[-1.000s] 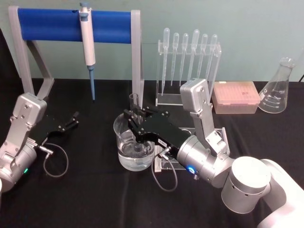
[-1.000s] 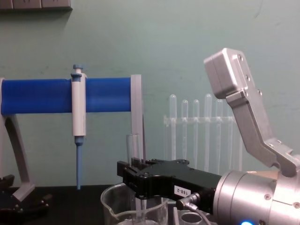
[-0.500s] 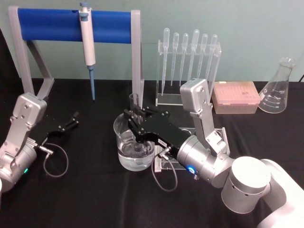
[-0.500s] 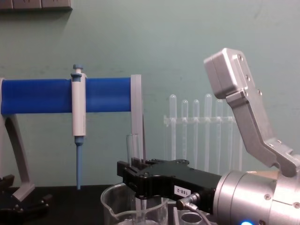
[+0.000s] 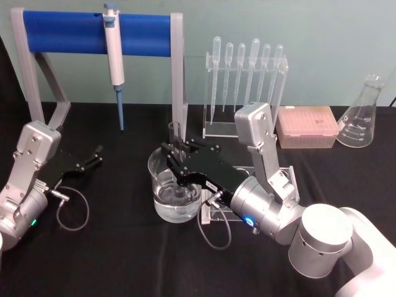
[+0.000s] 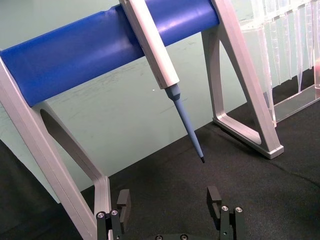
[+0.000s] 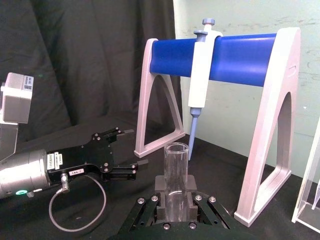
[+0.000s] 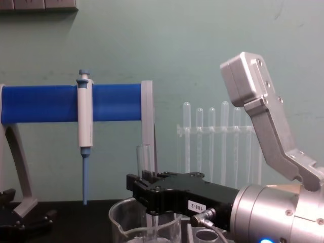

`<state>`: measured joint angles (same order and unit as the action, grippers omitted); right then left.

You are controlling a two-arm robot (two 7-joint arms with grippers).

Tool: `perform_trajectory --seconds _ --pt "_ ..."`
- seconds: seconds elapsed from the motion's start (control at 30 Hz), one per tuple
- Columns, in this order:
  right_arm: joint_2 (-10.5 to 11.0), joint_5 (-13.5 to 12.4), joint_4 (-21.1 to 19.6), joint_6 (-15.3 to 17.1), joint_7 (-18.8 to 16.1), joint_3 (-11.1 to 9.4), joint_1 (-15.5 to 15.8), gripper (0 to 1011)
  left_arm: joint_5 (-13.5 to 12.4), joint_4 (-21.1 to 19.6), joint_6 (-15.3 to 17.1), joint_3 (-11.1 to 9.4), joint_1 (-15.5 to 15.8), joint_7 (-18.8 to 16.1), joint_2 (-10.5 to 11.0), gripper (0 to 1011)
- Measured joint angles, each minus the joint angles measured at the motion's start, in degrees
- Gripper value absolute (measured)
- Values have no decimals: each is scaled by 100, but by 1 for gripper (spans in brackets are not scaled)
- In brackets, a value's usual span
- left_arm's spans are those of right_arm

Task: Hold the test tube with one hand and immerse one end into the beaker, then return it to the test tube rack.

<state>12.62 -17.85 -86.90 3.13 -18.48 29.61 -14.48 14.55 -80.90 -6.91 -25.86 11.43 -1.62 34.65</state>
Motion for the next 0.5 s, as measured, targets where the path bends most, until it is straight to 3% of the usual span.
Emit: perform_trajectory --seconds 0.5 --pt "0 0 0 0 0 0 0 227 0 0 0 0 0 0 0 1000"
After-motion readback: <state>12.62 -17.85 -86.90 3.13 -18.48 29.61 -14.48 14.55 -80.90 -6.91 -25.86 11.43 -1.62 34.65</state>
